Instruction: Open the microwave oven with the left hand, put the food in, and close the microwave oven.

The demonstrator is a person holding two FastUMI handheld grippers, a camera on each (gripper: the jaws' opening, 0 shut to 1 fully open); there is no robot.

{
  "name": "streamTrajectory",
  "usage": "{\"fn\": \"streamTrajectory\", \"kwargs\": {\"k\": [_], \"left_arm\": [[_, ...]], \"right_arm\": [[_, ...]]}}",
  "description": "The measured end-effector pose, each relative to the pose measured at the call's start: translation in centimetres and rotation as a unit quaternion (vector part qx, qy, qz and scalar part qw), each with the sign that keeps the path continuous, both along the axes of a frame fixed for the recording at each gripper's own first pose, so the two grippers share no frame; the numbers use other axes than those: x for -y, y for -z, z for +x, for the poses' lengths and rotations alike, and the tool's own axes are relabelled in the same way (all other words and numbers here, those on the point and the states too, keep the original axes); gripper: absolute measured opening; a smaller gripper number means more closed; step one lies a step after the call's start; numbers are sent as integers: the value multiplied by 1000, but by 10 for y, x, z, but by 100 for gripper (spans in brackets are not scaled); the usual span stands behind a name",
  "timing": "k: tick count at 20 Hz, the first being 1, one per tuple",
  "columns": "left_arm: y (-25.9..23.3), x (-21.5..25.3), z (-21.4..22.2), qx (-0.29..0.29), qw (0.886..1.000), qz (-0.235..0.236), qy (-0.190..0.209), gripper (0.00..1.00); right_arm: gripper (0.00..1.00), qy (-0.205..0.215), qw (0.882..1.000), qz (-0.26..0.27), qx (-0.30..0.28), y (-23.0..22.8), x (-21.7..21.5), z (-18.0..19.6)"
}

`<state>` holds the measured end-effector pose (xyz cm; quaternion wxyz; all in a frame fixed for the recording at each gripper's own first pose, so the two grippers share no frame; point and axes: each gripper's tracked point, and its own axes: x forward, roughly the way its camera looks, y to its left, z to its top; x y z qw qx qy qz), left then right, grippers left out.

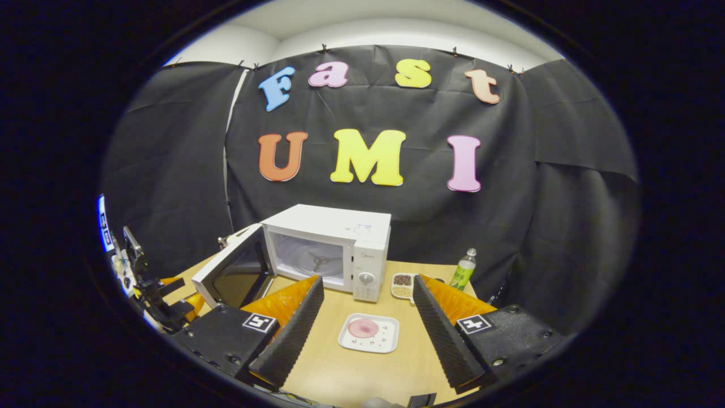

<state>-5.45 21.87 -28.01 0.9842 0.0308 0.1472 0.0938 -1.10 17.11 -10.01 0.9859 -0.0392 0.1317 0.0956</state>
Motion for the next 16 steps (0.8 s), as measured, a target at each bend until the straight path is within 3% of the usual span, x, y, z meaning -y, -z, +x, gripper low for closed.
{"fn": "streamTrajectory", "kwargs": {"k": [5, 9, 10, 11, 16], "left_arm": [[-4, -47, -21, -9, 998, 18, -62, 88], [-13, -53, -37, -16, 996, 24, -87, 88], [-16, -50, -39, -17, 996, 24, -88, 88], [-21, -43, -40, -16, 996, 22, -88, 88], [-58, 10, -27, 2, 998, 8, -59, 88]], "right_arm": [[97, -15, 1000, 4, -15, 17, 1, 15], [100, -20, 999, 9, -31, 38, 13, 34], [96, -21, 999, 11, -38, 45, 16, 40], [100, -22, 998, 12, -49, 56, 21, 46], [97, -17, 993, 18, -119, 126, 50, 75]]}}
